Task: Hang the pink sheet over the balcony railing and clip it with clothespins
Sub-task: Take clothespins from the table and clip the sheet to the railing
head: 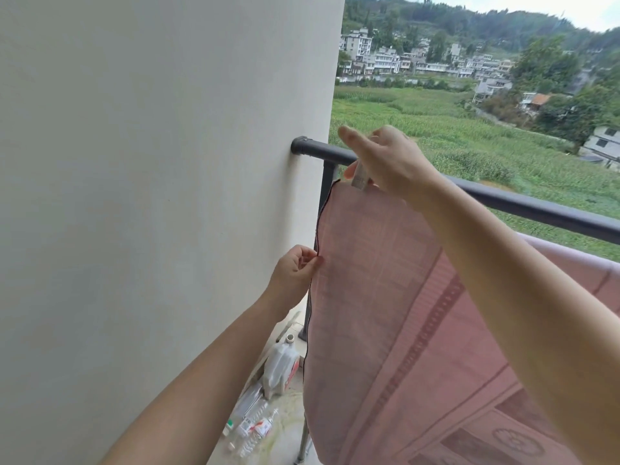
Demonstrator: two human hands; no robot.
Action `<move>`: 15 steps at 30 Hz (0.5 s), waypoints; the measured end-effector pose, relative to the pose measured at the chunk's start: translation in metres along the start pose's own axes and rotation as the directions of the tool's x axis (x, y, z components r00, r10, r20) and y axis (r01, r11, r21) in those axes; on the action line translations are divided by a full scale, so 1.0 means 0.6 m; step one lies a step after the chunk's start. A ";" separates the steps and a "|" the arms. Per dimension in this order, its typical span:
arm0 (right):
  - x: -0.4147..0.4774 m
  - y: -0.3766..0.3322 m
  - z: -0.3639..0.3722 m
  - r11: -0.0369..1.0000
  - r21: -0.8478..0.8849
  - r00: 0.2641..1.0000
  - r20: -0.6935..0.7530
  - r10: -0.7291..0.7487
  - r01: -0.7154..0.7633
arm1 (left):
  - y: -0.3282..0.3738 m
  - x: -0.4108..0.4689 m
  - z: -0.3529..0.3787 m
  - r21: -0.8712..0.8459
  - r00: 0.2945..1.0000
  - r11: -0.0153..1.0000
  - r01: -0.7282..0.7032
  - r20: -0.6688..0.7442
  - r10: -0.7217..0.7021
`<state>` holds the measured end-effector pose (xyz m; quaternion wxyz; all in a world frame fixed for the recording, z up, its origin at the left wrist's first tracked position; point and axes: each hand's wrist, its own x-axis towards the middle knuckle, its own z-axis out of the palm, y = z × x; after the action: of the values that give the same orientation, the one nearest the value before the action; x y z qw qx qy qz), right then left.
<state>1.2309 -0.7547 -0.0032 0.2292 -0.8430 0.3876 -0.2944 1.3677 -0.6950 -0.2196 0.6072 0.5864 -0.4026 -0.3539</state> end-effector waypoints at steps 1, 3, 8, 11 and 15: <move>-0.005 0.000 -0.003 1.000 0.030 1.000 -0.017 -0.009 0.009 | 0.005 0.002 0.003 -0.044 0.999 0.999 0.031 0.039 -0.029; -0.016 -0.003 -0.006 0.996 -0.011 0.995 -0.045 -0.086 0.086 | 0.014 0.007 0.011 -0.110 0.989 0.989 0.099 0.118 -0.086; -0.030 -0.022 -0.001 0.986 -0.075 0.987 0.073 -0.141 0.146 | 0.014 0.014 0.025 -0.096 0.921 0.982 0.164 0.371 -0.117; -0.029 -0.031 0.004 0.990 0.002 0.984 0.114 -0.139 0.140 | 0.002 0.015 0.023 -0.161 0.884 0.957 0.243 0.444 -0.149; -0.034 -0.037 0.024 0.989 0.047 0.978 0.152 -0.143 0.137 | -0.031 0.010 0.004 -0.195 0.856 0.921 0.336 0.472 -0.212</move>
<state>1.2414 -0.7234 -0.0064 0.2527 -0.8842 0.3028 -0.2502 1.3688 -0.7025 -0.2375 0.5169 0.4539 -0.3888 -0.6129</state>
